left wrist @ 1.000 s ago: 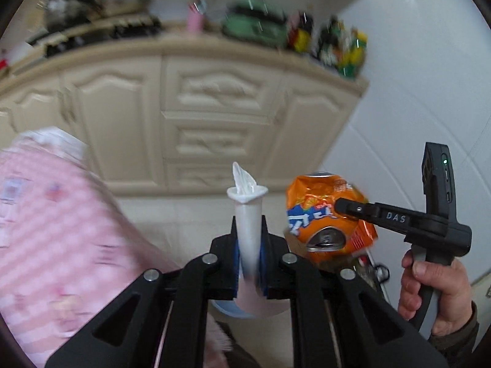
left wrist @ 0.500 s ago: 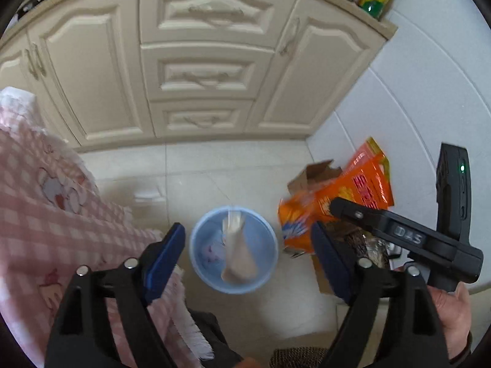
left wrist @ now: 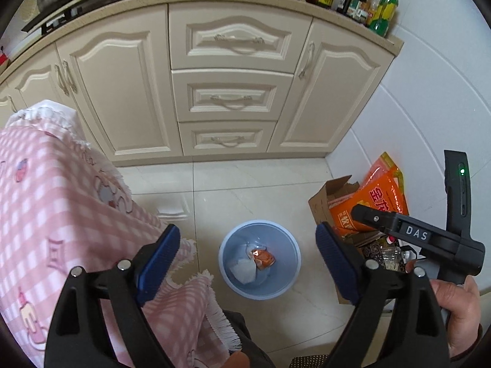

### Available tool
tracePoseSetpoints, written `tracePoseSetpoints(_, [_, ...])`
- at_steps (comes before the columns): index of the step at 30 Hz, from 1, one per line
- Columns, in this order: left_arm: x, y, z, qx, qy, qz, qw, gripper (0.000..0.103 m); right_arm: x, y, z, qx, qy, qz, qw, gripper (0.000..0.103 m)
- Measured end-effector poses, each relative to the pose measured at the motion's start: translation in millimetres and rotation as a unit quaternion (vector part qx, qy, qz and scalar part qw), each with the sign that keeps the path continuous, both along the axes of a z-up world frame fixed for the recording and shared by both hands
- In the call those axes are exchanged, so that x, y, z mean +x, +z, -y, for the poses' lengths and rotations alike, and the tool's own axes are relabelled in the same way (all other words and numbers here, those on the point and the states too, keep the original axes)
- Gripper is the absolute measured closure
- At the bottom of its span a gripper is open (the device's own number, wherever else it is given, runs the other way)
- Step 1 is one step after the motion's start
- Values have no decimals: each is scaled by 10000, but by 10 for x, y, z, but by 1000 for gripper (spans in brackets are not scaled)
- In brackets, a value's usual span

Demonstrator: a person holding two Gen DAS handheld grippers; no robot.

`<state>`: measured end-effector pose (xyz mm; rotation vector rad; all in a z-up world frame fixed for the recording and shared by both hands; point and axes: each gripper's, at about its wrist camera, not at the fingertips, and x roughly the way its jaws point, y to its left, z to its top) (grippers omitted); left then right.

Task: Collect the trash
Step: 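Swing both open tools back over the table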

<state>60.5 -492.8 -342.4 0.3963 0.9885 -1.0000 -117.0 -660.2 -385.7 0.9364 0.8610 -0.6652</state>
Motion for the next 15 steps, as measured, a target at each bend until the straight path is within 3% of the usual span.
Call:
tracePoseSetpoints(7, [-39,298,-226,-255,58,212,9994,15,146,345,-186,-261,164,148,9994,6])
tracePoseSetpoints(15, [4,834,-680,-751,297,614,9948,14,541,1023,-568,-777,685,626,9926,6])
